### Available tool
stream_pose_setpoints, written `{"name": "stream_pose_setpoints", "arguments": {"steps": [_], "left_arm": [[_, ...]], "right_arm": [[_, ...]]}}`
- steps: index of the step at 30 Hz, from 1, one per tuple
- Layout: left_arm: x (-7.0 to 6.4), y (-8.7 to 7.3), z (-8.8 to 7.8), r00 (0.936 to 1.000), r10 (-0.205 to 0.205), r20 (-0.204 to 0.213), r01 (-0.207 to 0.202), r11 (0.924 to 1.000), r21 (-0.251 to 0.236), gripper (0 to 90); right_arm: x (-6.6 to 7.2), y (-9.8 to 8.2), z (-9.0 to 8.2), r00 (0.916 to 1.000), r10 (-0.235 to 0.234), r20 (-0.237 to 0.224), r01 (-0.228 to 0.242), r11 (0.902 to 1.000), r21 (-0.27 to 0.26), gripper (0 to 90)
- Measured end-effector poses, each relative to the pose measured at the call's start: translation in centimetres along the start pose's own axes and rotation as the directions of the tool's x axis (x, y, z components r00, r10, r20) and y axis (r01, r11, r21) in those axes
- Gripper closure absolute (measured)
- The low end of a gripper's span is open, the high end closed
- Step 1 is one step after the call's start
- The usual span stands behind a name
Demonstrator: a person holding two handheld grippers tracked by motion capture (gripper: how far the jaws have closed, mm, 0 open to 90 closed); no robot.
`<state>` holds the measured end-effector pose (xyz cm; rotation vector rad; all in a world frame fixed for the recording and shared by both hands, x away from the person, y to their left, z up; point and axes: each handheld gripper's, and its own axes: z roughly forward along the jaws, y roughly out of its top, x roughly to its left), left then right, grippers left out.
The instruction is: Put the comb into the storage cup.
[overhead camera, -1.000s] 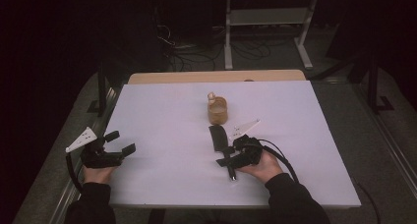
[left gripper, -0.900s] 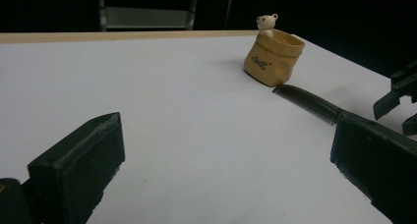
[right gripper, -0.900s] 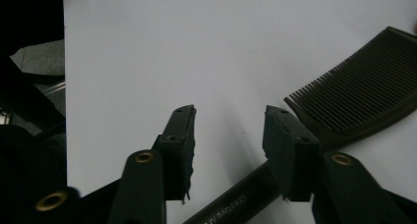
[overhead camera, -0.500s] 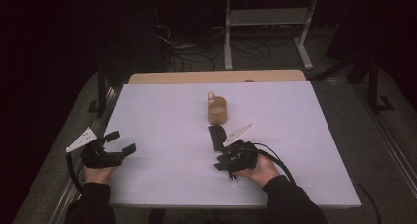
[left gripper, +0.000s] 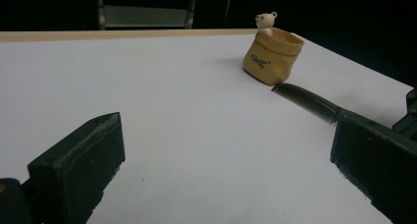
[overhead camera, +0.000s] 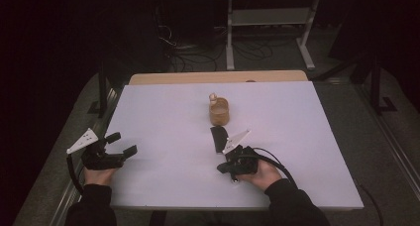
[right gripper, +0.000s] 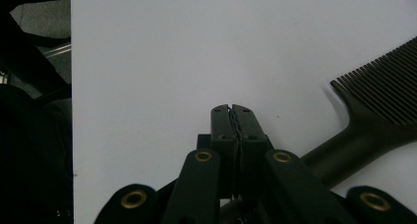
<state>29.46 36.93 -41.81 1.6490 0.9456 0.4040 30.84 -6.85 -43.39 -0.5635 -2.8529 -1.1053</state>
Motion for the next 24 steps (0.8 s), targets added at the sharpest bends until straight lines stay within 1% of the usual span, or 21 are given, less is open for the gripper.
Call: {"name": "stream_pose_setpoints", "arguments": {"steps": [4,15,19,24], "left_arm": [[0.01,0.0,0.01,1.0,0.002,0.001,-0.002,1.0,0.002,0.0],[0.01,-0.02,0.03,1.0,0.002,0.002,-0.002,1.0,0.003,0.0],[0.0,-0.01,0.0,1.0,0.0,0.003,0.0,1.0,0.0,0.0],[0.01,-0.02,0.0,1.0,0.001,0.004,-0.001,1.0,0.002,0.0]], "right_arm": [[0.1,-0.1,0.02,0.9998,-0.008,0.017,0.008,0.9999,0.007,88.3],[0.01,-0.44,-0.05,0.9993,-0.01,0.036,0.009,0.9993,0.035,88.5],[-0.16,-0.61,-0.24,0.999,-0.001,0.045,-0.001,0.9994,0.034,88.5],[-0.36,-0.69,-0.53,0.9985,-0.002,0.054,0.0,0.9994,0.035,88.5]]}}
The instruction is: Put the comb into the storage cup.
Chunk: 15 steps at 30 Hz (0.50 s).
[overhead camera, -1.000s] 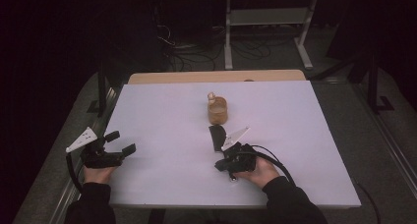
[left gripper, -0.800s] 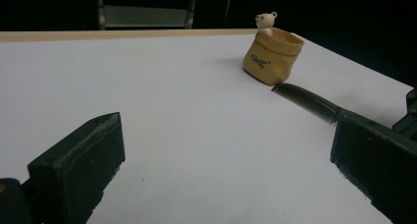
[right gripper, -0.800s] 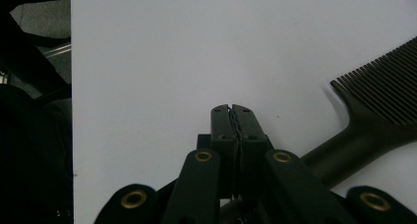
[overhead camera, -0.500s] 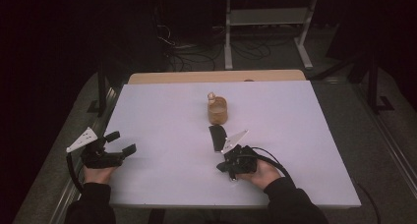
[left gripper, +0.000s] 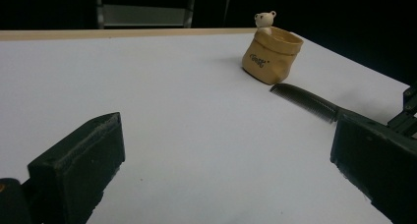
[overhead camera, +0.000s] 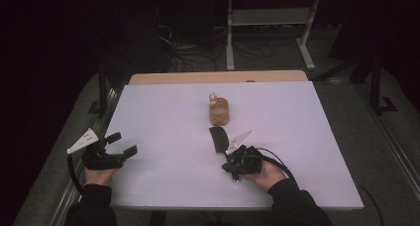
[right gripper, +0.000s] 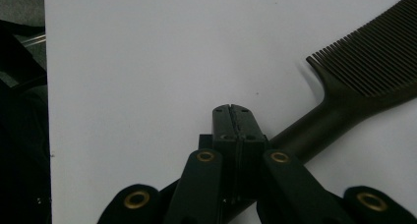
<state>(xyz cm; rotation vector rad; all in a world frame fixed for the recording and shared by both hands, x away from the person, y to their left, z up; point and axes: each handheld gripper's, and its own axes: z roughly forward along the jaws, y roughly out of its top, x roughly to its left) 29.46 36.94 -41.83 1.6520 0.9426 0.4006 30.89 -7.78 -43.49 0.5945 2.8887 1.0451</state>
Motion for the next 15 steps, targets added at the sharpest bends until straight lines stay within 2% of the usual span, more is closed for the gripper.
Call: {"name": "stream_pose_setpoints", "arguments": {"steps": [15], "left_arm": [[0.01,-0.01,0.01,1.0,-0.002,0.002,0.002,1.0,0.0,0.0]], "right_arm": [[-0.4,-0.26,-0.55,0.9995,0.011,0.028,-0.012,0.9999,0.011,88.5]]}}
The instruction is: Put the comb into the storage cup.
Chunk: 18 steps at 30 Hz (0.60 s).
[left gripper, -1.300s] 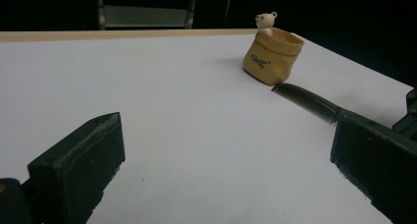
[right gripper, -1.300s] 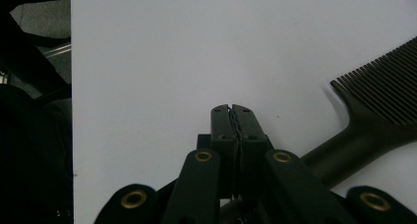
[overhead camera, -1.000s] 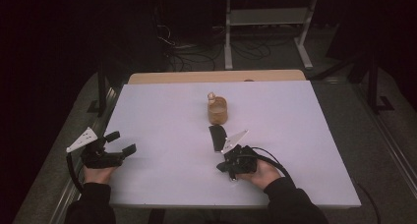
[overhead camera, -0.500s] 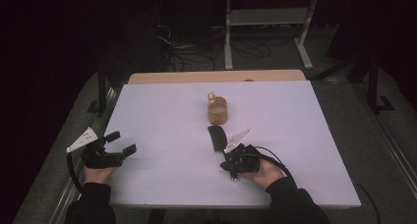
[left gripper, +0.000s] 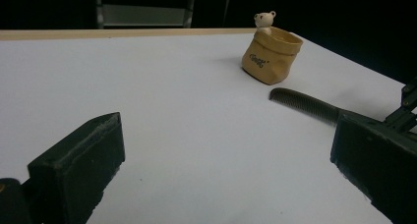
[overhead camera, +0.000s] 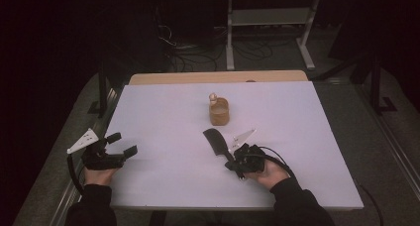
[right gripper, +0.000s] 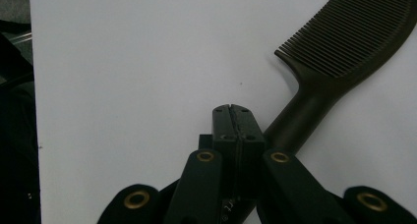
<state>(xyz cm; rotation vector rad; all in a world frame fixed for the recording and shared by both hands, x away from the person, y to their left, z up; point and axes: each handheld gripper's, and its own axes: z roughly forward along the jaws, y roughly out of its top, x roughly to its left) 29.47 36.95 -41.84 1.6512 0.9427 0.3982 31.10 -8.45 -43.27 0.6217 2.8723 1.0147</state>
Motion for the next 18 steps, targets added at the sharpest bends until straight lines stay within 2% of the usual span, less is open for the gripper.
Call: {"name": "stream_pose_setpoints", "arguments": {"steps": [18], "left_arm": [[0.0,0.0,-0.02,1.0,-0.003,0.001,0.003,1.0,-0.004,0.0]], "right_arm": [[-0.89,-0.74,-0.66,0.9988,0.007,0.048,-0.008,0.9998,0.02,88.5]]}}
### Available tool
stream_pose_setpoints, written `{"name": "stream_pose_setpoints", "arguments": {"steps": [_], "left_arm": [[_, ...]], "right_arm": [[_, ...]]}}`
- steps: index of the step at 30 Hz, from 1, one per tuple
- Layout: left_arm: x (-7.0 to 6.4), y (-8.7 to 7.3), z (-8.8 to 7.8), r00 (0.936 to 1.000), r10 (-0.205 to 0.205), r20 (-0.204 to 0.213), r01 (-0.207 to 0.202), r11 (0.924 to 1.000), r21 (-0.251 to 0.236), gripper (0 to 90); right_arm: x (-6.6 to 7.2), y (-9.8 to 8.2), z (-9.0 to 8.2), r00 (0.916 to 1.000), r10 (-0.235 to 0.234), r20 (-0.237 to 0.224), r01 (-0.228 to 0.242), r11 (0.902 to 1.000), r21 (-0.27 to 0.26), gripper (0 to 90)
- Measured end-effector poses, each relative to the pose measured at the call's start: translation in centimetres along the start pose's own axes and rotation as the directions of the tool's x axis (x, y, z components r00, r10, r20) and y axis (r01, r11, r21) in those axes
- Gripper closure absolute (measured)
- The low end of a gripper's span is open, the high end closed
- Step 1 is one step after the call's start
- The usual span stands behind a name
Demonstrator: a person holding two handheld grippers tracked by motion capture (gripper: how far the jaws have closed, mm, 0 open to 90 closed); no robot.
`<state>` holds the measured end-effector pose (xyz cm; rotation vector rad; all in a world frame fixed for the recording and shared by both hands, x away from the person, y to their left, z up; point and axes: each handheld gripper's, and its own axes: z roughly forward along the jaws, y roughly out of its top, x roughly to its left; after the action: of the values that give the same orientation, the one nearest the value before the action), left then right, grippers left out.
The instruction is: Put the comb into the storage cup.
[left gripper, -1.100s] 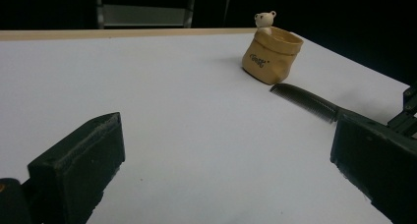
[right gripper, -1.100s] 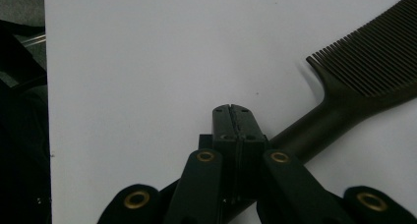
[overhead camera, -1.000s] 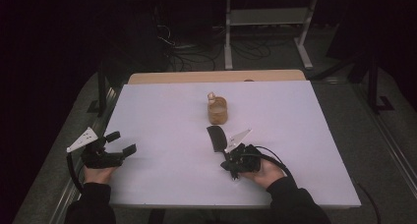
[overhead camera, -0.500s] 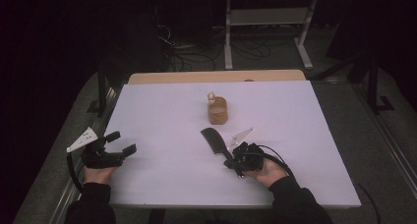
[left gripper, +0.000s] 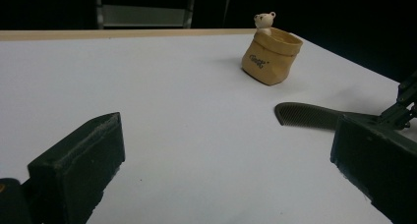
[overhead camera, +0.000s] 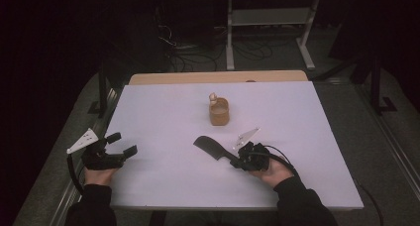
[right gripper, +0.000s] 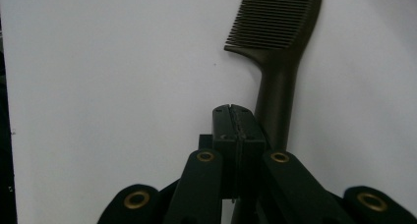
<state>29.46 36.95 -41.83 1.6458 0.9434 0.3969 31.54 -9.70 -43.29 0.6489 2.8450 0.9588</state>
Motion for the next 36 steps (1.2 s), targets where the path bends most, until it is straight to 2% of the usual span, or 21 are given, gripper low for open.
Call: {"name": "stream_pose_setpoints", "arguments": {"steps": [10,18,22,27,36], "left_arm": [[0.0,0.0,0.0,1.0,0.0,0.001,0.0,1.0,0.0,0.0],[0.0,0.0,0.1,1.0,0.001,0.0,-0.001,1.0,0.006,0.0],[0.0,-0.1,0.2,1.0,0.002,0.001,-0.002,0.9999,0.013,0.0],[0.0,-0.1,0.2,1.0,0.005,0.0,-0.005,0.9998,0.018,0.0],[0.0,-0.1,0.3,1.0,0.006,0.002,-0.006,0.9998,0.019,0.0]], "right_arm": [[-0.4,-0.4,-0.8,0.9997,0.015,0.016,-0.015,0.9999,-0.006,88.4],[-0.7,-0.4,-2.1,0.9989,0.031,0.034,-0.03,0.9989,-0.034,87.1],[-0.5,0.1,-2.5,0.9992,0.019,0.036,-0.018,0.9994,-0.03,84.7],[-0.6,0.4,-3.1,0.9989,0.009,0.046,-0.008,0.9998,-0.017,78.5],[-0.3,0.8,-3.8,0.9957,-0.004,0.092,0.005,1.0,-0.003,63.5]]}}
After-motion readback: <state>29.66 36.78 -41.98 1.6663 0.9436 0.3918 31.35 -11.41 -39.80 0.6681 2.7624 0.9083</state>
